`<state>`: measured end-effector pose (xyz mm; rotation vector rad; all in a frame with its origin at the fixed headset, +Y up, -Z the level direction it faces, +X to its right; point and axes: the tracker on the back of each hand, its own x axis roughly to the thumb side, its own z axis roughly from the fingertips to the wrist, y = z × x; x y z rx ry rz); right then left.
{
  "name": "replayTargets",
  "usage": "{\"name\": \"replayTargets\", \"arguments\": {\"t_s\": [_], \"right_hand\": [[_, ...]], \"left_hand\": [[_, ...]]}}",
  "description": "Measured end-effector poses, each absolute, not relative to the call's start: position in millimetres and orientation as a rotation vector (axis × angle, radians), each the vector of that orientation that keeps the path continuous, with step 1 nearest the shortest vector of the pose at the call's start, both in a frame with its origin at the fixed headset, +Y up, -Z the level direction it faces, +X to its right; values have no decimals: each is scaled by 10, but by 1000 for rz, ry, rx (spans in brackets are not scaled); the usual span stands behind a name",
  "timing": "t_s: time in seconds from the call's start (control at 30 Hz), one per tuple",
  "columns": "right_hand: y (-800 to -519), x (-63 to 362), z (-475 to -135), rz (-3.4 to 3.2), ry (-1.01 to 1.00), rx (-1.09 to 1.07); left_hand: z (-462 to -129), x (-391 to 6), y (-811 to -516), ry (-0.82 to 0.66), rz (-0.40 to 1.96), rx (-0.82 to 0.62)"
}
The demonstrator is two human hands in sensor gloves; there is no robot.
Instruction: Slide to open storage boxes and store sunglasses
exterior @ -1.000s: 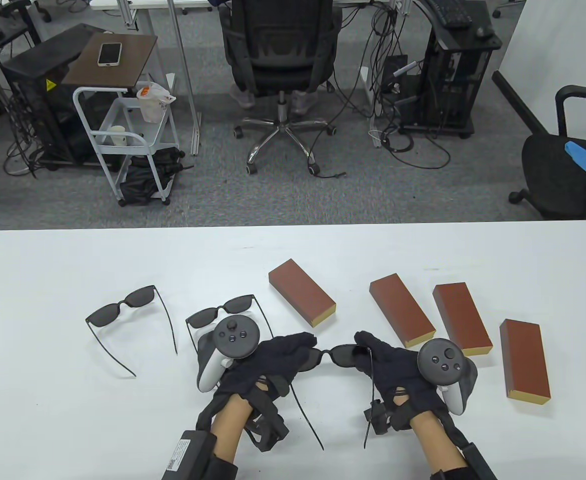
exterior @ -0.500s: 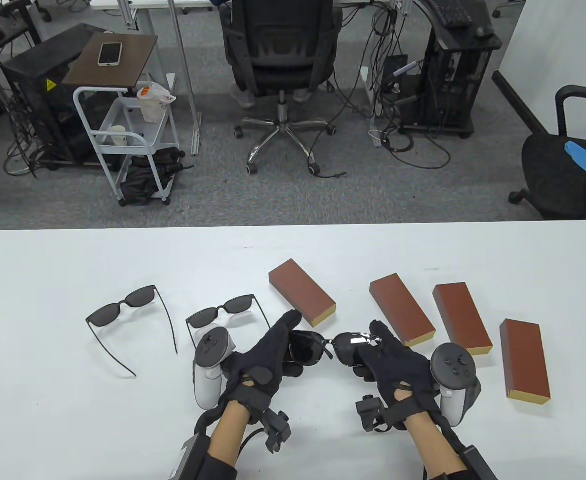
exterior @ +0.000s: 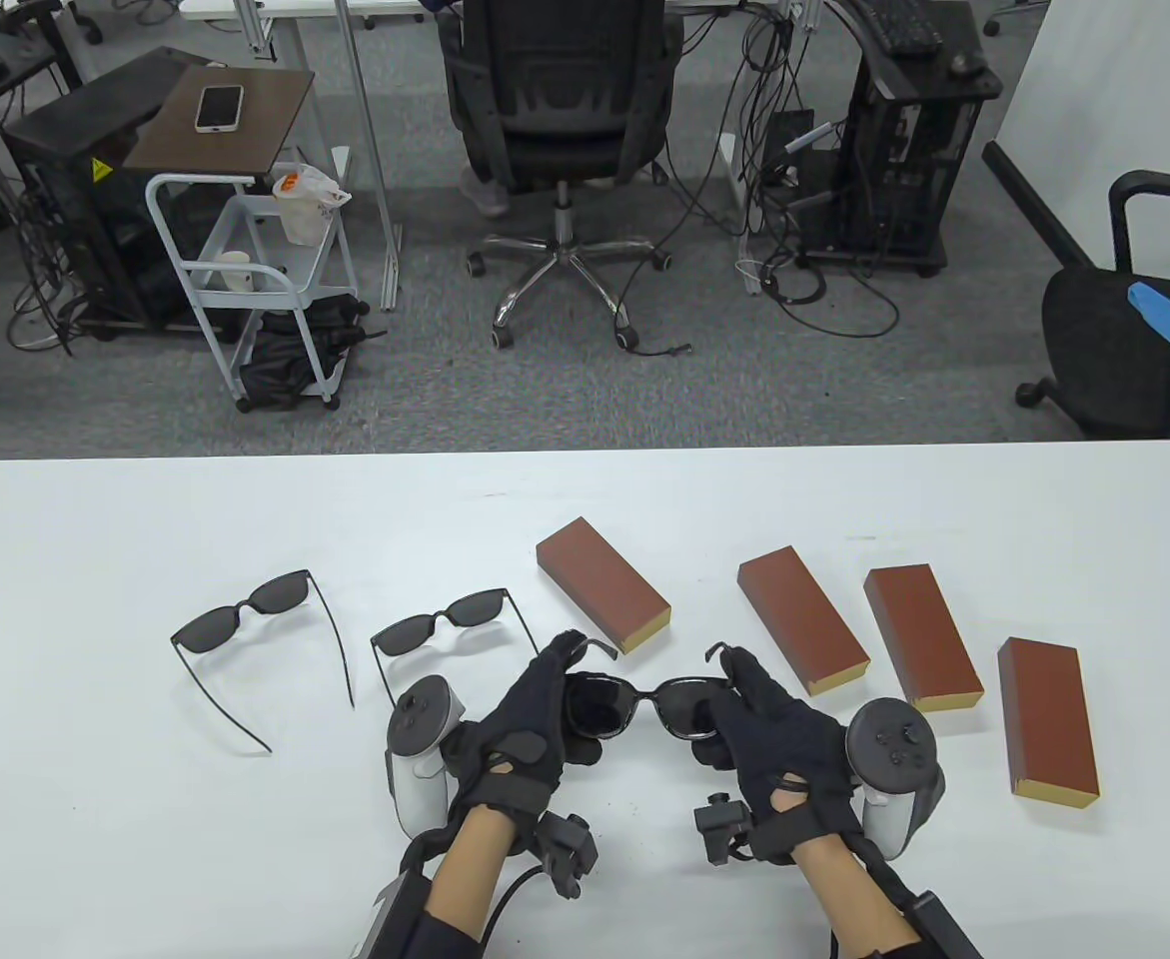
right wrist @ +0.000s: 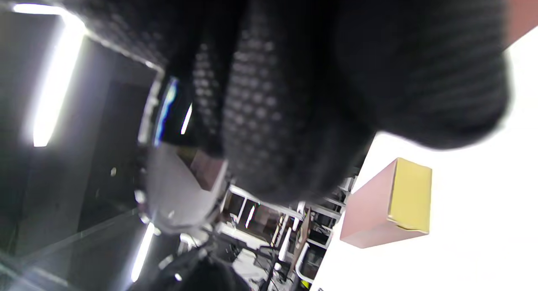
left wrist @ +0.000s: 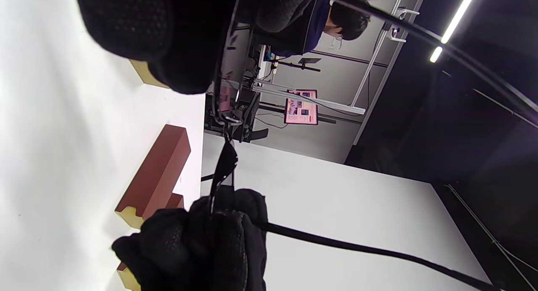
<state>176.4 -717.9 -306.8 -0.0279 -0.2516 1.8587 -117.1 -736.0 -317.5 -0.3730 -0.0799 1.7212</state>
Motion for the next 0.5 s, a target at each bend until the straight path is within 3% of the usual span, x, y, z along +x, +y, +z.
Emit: {"name": "replayTargets", "arguments": {"t_s": [0.23, 0.5], "right_hand": [[-7196, 1713, -3082, 1839, -240, 103], [-7271, 1658, -3123, 1649, -75, 250]], "left_hand": [[-3179, -1231, -7419, -39, 1752, -371], [-3179, -1290, -7416, 7, 1736, -331]]}}
